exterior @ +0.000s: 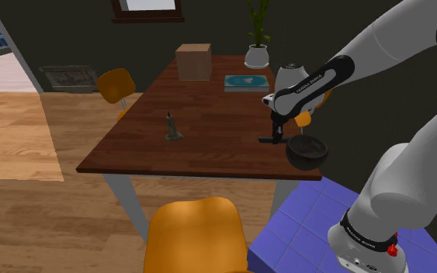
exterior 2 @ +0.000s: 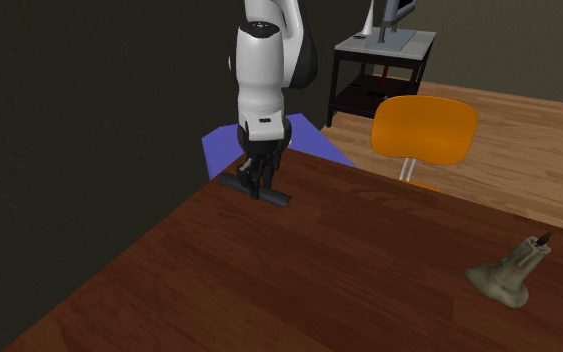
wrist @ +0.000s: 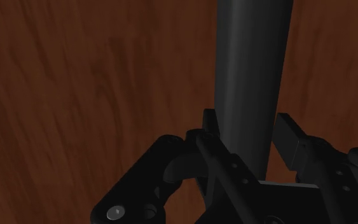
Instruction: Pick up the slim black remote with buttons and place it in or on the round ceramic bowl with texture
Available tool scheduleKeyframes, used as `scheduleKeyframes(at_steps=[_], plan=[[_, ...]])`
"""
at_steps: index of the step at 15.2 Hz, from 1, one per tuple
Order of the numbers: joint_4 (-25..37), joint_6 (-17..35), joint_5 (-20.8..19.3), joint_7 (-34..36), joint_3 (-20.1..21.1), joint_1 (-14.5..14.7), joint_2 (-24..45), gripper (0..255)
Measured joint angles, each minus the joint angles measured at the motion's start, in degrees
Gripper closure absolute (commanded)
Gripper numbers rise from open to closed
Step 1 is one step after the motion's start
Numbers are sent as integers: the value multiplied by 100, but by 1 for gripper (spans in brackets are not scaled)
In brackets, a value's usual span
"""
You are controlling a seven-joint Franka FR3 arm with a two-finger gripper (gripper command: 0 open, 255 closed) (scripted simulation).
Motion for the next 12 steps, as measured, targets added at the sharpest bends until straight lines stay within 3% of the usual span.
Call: scheduleKeyframes(at_steps=[12], plan=[[316, -1003, -158, 106, 126, -70, -702, 255]])
